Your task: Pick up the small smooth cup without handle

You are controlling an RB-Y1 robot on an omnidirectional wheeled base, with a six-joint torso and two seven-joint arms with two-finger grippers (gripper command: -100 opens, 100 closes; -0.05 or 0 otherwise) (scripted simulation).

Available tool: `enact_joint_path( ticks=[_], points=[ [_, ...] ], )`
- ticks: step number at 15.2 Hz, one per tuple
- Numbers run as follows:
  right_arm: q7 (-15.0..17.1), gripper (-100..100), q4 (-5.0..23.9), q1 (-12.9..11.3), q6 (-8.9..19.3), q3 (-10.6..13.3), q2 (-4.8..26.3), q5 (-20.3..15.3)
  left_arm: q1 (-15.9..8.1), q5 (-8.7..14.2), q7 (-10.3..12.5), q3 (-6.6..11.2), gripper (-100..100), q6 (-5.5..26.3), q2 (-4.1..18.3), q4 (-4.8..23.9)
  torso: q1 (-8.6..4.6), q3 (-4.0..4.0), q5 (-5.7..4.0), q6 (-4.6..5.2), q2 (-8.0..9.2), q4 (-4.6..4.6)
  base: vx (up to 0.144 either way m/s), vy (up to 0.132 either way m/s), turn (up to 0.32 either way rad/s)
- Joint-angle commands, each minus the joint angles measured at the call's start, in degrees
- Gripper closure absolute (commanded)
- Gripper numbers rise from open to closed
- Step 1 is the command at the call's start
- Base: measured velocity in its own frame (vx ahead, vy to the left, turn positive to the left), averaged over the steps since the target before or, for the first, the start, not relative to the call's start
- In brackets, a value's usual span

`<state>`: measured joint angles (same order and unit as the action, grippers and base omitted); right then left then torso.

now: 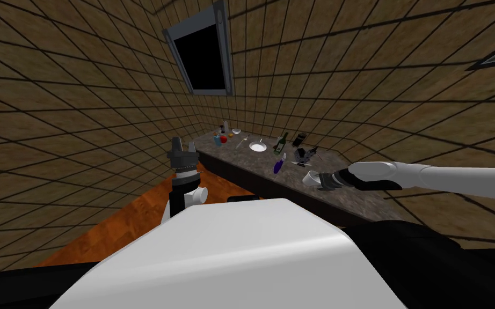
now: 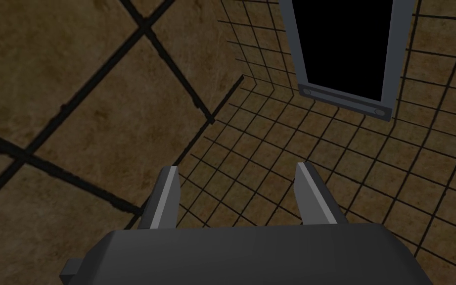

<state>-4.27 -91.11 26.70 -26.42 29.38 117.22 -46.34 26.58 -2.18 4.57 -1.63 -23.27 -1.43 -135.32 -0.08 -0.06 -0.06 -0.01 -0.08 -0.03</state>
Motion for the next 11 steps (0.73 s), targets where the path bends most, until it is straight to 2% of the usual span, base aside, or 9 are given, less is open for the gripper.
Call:
enact_joint_path(
  ticks=[1,2,3,7,8,10,11],
  points=[
    [-1.02,-100,0.96,0.45,1.33,0.87,-1.83,-0.28,0.0,0.0,0.0,0.0,0,0.0,0.0,0.0,0.0,0.0,0.0,0.0,0.0,0.0,0.018,0.032,0.104],
    [0.01,-100,0.58,0.53,0.37,-0.22,-1.12,-0.8,0.0,0.0,0.0,0.0,0,0.0,0.0,0.0,0.08,0.02,0.02,0.0,0.03,0.01,0.011,0.02,0.035],
    [0.04,100,0.7,0.66,0.53,-0.27,-1.37,-1.01,0.0,0.0,0.0,0.0,0,0.0,0.0,0.0,0.1,0.04,0.05,0.01,0.07,0.02,0.005,0.005,-0.001],
    [0.09,100,0.67,0.67,0.47,-0.25,-1.38,-0.96,0.0,0.0,0.0,0.0,0,0.0,0.0,0.0,0.05,0.08,0.05,-0.02,0.12,0.04,0.0,0.001,-0.004],
    [-0.3,100,-0.13,-0.25,0.18,0.4,0.24,0.39,0.0,0.0,0.0,0.0,0,0.0,0.0,0.0,0.05,0.09,0.06,-0.02,0.13,0.05,-0.007,-0.005,-0.067],
    [0.19,100,-0.86,-0.71,-0.58,0.08,1.63,0.84,0.0,0.0,0.0,0.01,0,0.0,0.0,0.0,0.06,0.15,0.12,0.0,0.21,0.09,-0.019,-0.015,-0.089],
    [-0.13,100,-0.5,-0.48,-0.02,0.46,0.82,0.71,0.0,0.0,0.0,0.01,0,0.0,0.0,0.0,0.06,0.17,0.13,0.0,0.26,0.11,-0.012,-0.012,-0.028]
  ],
)
